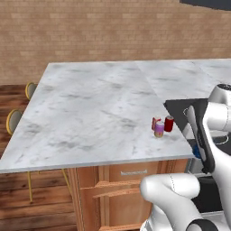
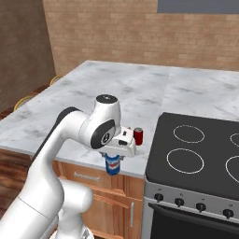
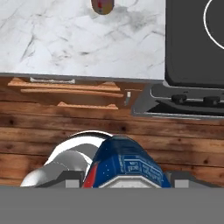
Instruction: Four empty soda cans are scattered around the kitchen. Gather all the cans and cluster them next to the stove for recycling.
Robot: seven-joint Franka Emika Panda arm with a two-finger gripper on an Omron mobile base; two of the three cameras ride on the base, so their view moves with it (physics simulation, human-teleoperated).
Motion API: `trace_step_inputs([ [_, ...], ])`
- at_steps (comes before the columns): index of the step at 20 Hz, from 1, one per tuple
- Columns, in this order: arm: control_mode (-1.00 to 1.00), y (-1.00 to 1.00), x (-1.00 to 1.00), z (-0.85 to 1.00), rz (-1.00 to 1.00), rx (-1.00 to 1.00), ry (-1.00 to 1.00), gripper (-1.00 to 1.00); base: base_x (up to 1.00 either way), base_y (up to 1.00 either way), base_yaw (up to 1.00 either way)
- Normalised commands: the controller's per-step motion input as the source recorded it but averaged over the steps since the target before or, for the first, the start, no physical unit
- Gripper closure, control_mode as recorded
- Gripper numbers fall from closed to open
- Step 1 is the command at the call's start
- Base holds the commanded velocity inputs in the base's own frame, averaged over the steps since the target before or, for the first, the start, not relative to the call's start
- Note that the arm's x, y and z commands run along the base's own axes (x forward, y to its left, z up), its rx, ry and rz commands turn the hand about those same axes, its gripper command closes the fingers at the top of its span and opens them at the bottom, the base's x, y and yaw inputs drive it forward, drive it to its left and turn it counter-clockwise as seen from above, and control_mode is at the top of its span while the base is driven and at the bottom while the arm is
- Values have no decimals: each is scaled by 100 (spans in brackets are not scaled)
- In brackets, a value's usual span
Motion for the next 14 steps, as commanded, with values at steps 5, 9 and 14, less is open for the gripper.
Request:
trace_step_inputs([
  [5,-100,0,24,5,10,0,1,100,0,0,0],
  [9,-100,0,23,5,7,0,9,100,0,0,0],
  [14,-100,0,35,-3,7,0,17,100,0,0,0],
])
